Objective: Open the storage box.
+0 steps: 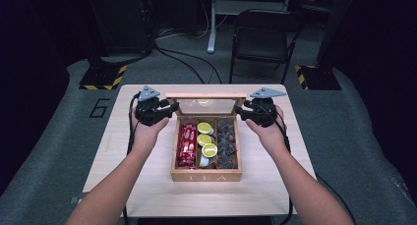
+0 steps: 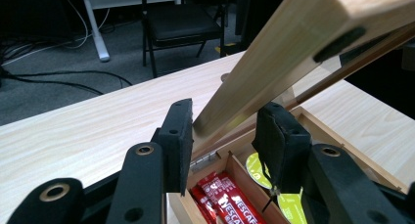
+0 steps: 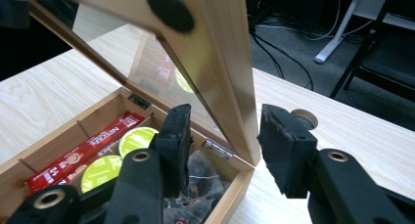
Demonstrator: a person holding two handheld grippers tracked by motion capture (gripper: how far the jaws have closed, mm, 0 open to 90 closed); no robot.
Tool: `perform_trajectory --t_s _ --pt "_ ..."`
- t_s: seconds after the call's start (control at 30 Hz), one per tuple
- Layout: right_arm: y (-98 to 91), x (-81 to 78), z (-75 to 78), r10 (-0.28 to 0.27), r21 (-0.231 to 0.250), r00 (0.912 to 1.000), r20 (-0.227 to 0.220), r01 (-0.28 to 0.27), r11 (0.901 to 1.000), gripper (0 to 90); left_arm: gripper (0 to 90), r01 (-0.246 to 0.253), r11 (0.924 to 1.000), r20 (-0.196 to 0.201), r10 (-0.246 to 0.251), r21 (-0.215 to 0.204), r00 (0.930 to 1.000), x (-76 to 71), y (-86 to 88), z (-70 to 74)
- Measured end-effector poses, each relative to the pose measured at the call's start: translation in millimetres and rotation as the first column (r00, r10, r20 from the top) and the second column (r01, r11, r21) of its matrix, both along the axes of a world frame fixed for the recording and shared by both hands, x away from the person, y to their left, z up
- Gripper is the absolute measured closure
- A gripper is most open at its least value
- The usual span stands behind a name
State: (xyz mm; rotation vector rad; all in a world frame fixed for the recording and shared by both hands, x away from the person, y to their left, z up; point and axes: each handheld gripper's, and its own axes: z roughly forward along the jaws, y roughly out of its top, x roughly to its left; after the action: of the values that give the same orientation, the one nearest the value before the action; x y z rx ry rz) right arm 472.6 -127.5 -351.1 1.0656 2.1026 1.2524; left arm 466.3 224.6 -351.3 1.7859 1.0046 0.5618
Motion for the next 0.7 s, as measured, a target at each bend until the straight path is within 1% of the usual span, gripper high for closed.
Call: perform_trajectory --t_s 0.03,0.17,0.27,0.3,0.37,0.4,0.43,0.47,0.5,0.53,0.6,0.7 --pt "-0.6 1.3 -1.0 0.001 0.0 1.0 0.0 -0.001 1.0 54.8 58.7 -0.001 1.0 -0.003 0.001 -0.006 1.0 0.8 0.1 0.1" --pt "0.2 6.3 -5.4 0.002 0.003 1.0 -0.007 -0.002 1.0 54.8 59.3 -0.003 0.9999 0.007 0.003 -0.013 1.0 5.5 0.4 0.2" --pt "3.9 11.3 -9.4 -0.002 -0.015 1.0 -0.001 0.002 0.9999 53.0 59.2 0.013 0.9997 0.018 -0.013 -0.019 0.9998 9.7 1.9 -0.6" --pt "5.0 12.5 -10.4 -0.009 -0.014 1.0 0.0 0.009 0.9999 52.7 59.3 0.018 0.9997 0.027 -0.017 -0.014 0.9995 11.5 2.4 -1.0" --pt "5.8 15.3 -12.1 -0.015 -0.005 0.9999 0.002 0.015 0.9999 52.7 59.3 0.022 0.9997 0.026 -0.022 -0.004 0.9994 13.1 2.3 -1.1" --pt "6.0 16.6 -12.8 -0.017 -0.003 0.9998 0.001 0.017 0.9998 52.8 59.2 0.022 0.9998 0.032 -0.022 0.001 0.9992 14.0 1.9 -1.4" --pt "6.3 17.5 -13.6 -0.018 0.0 0.9998 -0.002 0.018 0.9998 53.1 59.2 0.023 0.9996 0.032 -0.023 0.014 0.9992 14.6 1.4 -1.2" --pt "6.4 18.6 -14.2 -0.018 -0.007 0.9998 0.005 0.018 0.9998 53.5 59.3 0.019 0.9996 0.033 -0.02 0.022 0.9993 15.2 0.3 -1.1" --pt "6.7 19.2 -14.7 -0.02 -0.006 0.9998 0.001 0.02 0.9998 53.6 59.4 0.019 0.9994 0.032 -0.02 0.029 0.9993 15.6 -0.6 -1.1" --pt "6.8 20.0 -14.9 -0.021 -0.01 0.9998 0.004 0.021 0.9997 53.9 59.6 0.014 0.999 0.036 -0.016 0.042 0.9992 16.4 -1.3 -1.2" --pt "7.1 21.3 -15.3 -0.023 -0.016 0.9996 0.013 0.024 0.9996 54.7 60.7 0.012 0.9975 0.03 -0.014 0.07 0.9995 18.0 -2.8 -1.5" --pt "8.5 23.1 -16.9 -0.031 -0.019 0.9995 0.01 0.032 0.9993 54.8 61.7 0.003 0.9968 0.03 -0.006 0.08 0.9995 20.0 -4.0 -2.8"
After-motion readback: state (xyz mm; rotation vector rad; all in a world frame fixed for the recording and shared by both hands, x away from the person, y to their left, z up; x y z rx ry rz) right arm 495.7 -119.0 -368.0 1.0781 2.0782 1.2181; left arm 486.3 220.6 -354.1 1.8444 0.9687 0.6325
